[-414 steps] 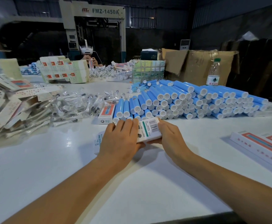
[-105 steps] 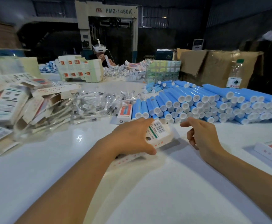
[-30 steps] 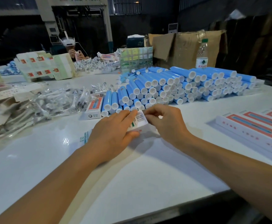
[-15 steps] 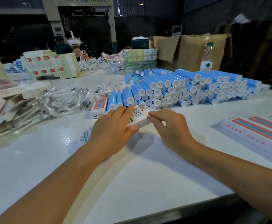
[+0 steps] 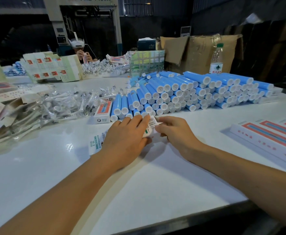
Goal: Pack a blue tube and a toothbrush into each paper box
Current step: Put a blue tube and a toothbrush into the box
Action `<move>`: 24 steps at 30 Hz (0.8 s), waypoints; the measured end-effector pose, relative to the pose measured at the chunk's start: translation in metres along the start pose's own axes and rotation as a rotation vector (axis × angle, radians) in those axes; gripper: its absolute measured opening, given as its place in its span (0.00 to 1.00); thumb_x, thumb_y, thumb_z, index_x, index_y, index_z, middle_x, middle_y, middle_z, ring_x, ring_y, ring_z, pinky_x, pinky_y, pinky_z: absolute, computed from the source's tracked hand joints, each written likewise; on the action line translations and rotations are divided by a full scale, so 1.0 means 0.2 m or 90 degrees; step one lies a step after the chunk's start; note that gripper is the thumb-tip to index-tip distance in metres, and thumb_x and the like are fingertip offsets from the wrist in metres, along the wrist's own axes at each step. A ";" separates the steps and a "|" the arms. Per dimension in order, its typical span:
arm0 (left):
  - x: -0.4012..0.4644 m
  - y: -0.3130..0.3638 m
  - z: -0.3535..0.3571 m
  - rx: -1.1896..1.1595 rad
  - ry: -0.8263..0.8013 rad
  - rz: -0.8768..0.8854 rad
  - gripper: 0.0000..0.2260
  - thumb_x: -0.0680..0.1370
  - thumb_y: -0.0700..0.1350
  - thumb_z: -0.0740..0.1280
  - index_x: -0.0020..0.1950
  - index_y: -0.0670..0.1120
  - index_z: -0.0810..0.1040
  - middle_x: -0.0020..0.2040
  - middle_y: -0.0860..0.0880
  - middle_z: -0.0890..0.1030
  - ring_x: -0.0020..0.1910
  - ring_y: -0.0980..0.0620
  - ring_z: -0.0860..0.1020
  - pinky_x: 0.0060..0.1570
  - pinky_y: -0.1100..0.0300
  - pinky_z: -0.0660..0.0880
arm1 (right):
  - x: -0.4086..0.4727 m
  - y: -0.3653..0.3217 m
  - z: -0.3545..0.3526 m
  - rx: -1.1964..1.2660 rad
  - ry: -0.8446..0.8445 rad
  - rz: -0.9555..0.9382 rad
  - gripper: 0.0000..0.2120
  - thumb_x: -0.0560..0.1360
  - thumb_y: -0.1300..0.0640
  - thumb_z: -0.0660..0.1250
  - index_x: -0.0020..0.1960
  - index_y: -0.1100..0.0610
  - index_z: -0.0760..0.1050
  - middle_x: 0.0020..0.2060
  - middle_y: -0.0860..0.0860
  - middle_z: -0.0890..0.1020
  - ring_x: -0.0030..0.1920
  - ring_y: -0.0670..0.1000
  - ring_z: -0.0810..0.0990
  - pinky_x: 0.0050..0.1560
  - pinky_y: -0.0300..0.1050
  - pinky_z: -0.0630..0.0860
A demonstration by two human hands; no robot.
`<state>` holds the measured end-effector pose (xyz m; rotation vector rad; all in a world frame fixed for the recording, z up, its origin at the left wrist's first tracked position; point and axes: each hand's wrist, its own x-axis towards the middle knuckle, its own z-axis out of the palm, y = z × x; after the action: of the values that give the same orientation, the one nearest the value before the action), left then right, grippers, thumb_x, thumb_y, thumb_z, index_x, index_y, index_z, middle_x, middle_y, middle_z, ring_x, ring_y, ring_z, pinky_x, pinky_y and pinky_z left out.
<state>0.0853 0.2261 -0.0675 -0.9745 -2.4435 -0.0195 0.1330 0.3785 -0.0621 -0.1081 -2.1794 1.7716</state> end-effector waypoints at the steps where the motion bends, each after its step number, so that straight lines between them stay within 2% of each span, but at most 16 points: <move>1: 0.00 0.01 0.00 0.002 0.000 -0.003 0.29 0.80 0.60 0.51 0.78 0.50 0.48 0.74 0.51 0.59 0.69 0.48 0.62 0.62 0.54 0.62 | -0.01 0.01 0.00 -0.028 0.007 -0.016 0.11 0.73 0.68 0.64 0.45 0.56 0.82 0.34 0.52 0.80 0.30 0.40 0.74 0.33 0.36 0.71; 3: 0.00 0.02 0.00 0.015 0.008 -0.006 0.29 0.80 0.59 0.52 0.78 0.50 0.48 0.74 0.50 0.60 0.68 0.48 0.64 0.62 0.54 0.62 | -0.01 0.01 0.01 -0.092 0.021 -0.042 0.09 0.75 0.66 0.63 0.42 0.59 0.81 0.39 0.57 0.81 0.34 0.45 0.73 0.38 0.43 0.70; 8: 0.01 0.03 0.00 0.019 0.019 -0.021 0.29 0.80 0.59 0.52 0.77 0.49 0.50 0.73 0.50 0.61 0.67 0.48 0.65 0.61 0.55 0.63 | 0.01 0.01 0.01 -0.203 -0.006 -0.109 0.10 0.77 0.64 0.60 0.49 0.69 0.77 0.43 0.63 0.78 0.38 0.49 0.70 0.41 0.46 0.67; 10: 0.01 0.03 0.00 0.004 0.021 -0.034 0.29 0.80 0.59 0.52 0.77 0.50 0.50 0.73 0.52 0.62 0.66 0.49 0.65 0.59 0.56 0.64 | 0.02 0.02 0.00 -0.284 0.008 -0.157 0.10 0.77 0.61 0.62 0.48 0.68 0.77 0.44 0.59 0.75 0.44 0.49 0.70 0.46 0.45 0.66; 11: 0.01 0.02 -0.01 -0.002 0.023 -0.041 0.28 0.80 0.59 0.52 0.77 0.50 0.50 0.73 0.52 0.61 0.66 0.49 0.65 0.59 0.56 0.64 | 0.02 0.02 -0.01 -0.295 0.041 -0.175 0.09 0.76 0.58 0.65 0.51 0.64 0.78 0.47 0.55 0.73 0.49 0.47 0.69 0.50 0.42 0.65; 12: 0.02 0.01 -0.01 -0.009 0.026 -0.051 0.28 0.80 0.59 0.52 0.77 0.50 0.49 0.73 0.52 0.61 0.66 0.49 0.65 0.58 0.56 0.64 | 0.02 0.01 -0.02 -0.288 0.085 -0.184 0.14 0.75 0.56 0.68 0.59 0.59 0.76 0.52 0.51 0.71 0.55 0.46 0.67 0.55 0.39 0.64; 14: 0.02 0.00 -0.02 -0.030 0.035 -0.075 0.28 0.80 0.59 0.52 0.77 0.51 0.49 0.73 0.53 0.61 0.67 0.49 0.65 0.57 0.55 0.65 | 0.04 -0.01 -0.05 -0.213 0.141 -0.143 0.34 0.72 0.51 0.73 0.73 0.51 0.62 0.62 0.49 0.64 0.62 0.46 0.64 0.61 0.39 0.64; 15: 0.02 -0.01 -0.02 -0.041 0.040 -0.084 0.29 0.80 0.59 0.52 0.77 0.51 0.49 0.73 0.52 0.61 0.67 0.49 0.65 0.57 0.55 0.66 | 0.06 -0.02 -0.06 -0.136 0.130 -0.071 0.39 0.71 0.51 0.74 0.75 0.49 0.56 0.64 0.50 0.64 0.64 0.48 0.65 0.59 0.41 0.67; 16: 0.02 -0.02 -0.02 -0.047 0.043 -0.090 0.29 0.80 0.59 0.52 0.77 0.51 0.50 0.73 0.52 0.61 0.67 0.49 0.65 0.57 0.55 0.66 | 0.08 -0.04 -0.06 -0.019 0.090 0.020 0.40 0.71 0.53 0.74 0.75 0.50 0.55 0.65 0.52 0.67 0.63 0.50 0.69 0.55 0.43 0.71; 17: 0.02 -0.02 -0.02 -0.048 0.044 -0.093 0.29 0.80 0.59 0.52 0.77 0.51 0.50 0.73 0.52 0.61 0.67 0.49 0.65 0.57 0.55 0.66 | 0.09 -0.06 -0.05 0.133 0.021 0.128 0.35 0.72 0.55 0.73 0.73 0.54 0.59 0.64 0.55 0.72 0.60 0.53 0.73 0.51 0.46 0.75; 19: 0.02 -0.02 -0.02 -0.050 0.044 -0.095 0.28 0.80 0.58 0.54 0.77 0.51 0.50 0.73 0.51 0.61 0.68 0.48 0.65 0.58 0.54 0.66 | 0.10 -0.08 -0.01 0.373 -0.120 0.301 0.16 0.74 0.58 0.69 0.59 0.62 0.72 0.48 0.61 0.80 0.46 0.57 0.81 0.46 0.50 0.80; 20: 0.02 -0.02 -0.02 -0.050 0.045 -0.094 0.28 0.80 0.56 0.55 0.77 0.50 0.50 0.73 0.51 0.61 0.68 0.48 0.65 0.58 0.53 0.66 | 0.10 -0.08 0.01 0.412 -0.158 0.323 0.09 0.75 0.59 0.67 0.52 0.63 0.75 0.40 0.60 0.81 0.38 0.57 0.82 0.42 0.49 0.82; 21: 0.02 -0.03 -0.01 -0.048 0.045 -0.093 0.28 0.80 0.55 0.55 0.77 0.50 0.50 0.73 0.51 0.62 0.68 0.48 0.65 0.58 0.53 0.66 | 0.10 -0.08 0.03 0.424 -0.172 0.316 0.06 0.76 0.60 0.65 0.49 0.64 0.75 0.36 0.60 0.80 0.34 0.56 0.81 0.39 0.48 0.82; 24: 0.01 -0.05 -0.01 -0.049 0.046 -0.096 0.28 0.80 0.55 0.55 0.77 0.50 0.51 0.72 0.51 0.62 0.67 0.48 0.65 0.57 0.53 0.66 | 0.12 -0.08 0.11 0.445 -0.133 0.244 0.07 0.76 0.65 0.62 0.51 0.66 0.76 0.39 0.59 0.80 0.35 0.56 0.80 0.37 0.45 0.81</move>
<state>0.0784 0.2205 -0.0624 -0.8052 -2.4585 -0.1978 0.1053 0.3607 -0.0449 -0.1865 -1.6002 2.7670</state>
